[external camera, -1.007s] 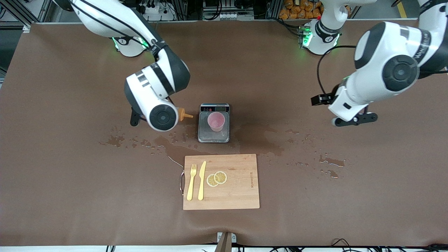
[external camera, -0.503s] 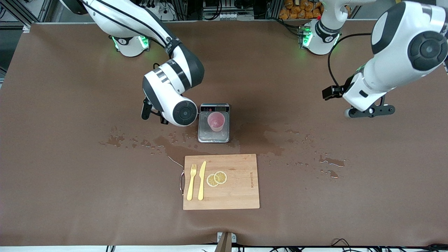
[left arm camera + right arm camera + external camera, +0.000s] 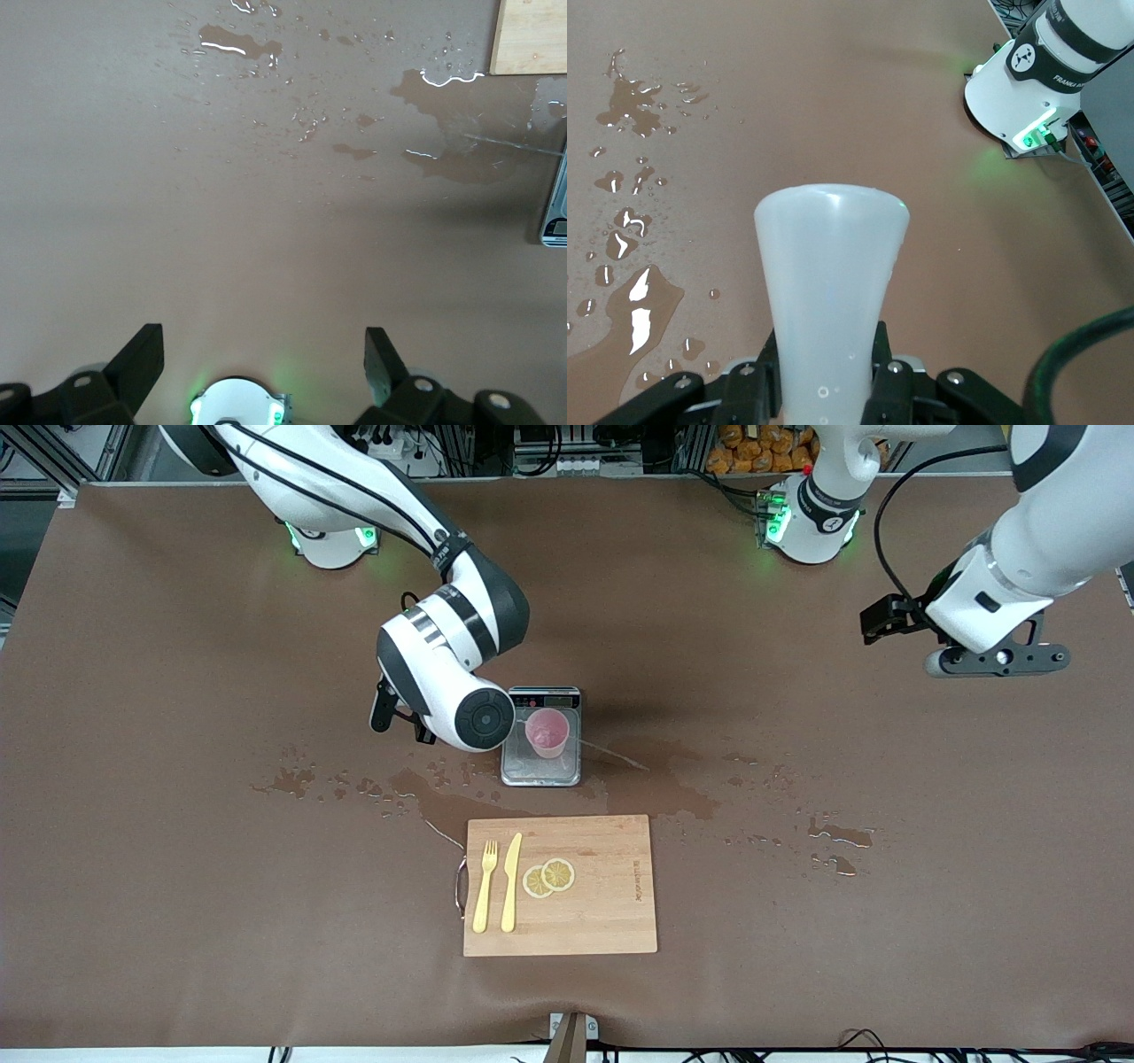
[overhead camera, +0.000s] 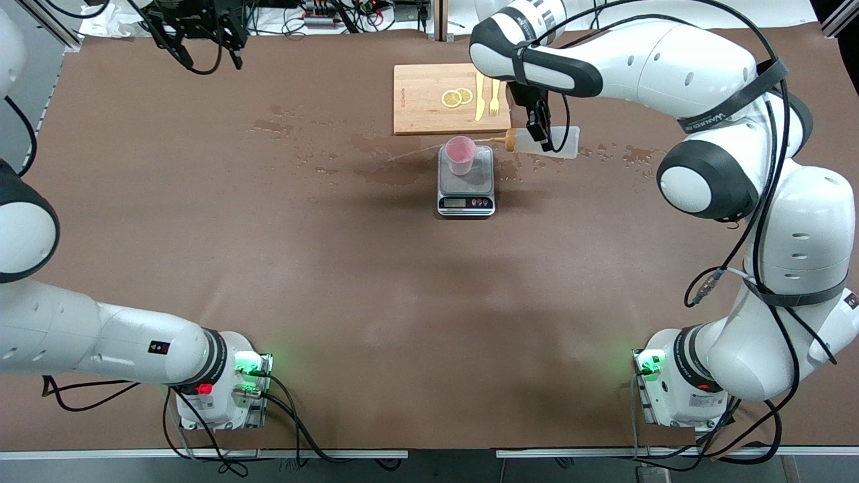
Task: Add sauce to pink cup with both arms
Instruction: 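Tilt the bottle over the pink cup with the right gripper while the left gripper withdraws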
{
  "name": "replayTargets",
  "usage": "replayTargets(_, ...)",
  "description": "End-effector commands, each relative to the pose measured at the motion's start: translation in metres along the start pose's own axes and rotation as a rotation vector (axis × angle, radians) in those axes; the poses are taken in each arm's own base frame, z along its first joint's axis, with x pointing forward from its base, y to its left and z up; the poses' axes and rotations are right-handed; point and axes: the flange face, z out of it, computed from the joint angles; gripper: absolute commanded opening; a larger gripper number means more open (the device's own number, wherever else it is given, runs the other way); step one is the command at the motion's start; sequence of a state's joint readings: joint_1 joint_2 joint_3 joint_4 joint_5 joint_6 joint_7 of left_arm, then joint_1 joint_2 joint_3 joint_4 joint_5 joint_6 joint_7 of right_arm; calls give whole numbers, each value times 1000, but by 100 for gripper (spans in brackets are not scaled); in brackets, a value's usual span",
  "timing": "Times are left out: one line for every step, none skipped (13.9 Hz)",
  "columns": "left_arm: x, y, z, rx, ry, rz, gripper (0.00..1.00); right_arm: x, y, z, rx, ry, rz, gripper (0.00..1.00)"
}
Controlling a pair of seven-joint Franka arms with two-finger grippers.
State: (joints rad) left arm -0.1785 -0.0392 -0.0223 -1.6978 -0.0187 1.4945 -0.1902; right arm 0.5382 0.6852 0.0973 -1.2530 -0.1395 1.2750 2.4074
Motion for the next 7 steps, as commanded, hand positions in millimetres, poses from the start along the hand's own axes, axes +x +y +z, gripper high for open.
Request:
replayTargets(-7,-7,-18,29,32,16,100,-5,2,-2,14,27,21,33)
replayTargets(-8,-4,-20,30,33,20,100,-6,1,1,17,38,23,33)
replayTargets(-10,-3,-22,32,35,35,100,-9,2,2,28,51,19,33)
replayTargets(-10,-3,-21,33,30,66,100,-10,3,2,31,52,17,33)
replayTargets(-10,-3,-21,33,30,90,100,-9,2,1,31,50,17,33)
replayTargets(-9,-2,-20,33,26,100,100,-8,2,0,32,47,18,33)
replayTargets(-7,-2,-19,32,26,100,100,-6,-1,0,27,43,15,32)
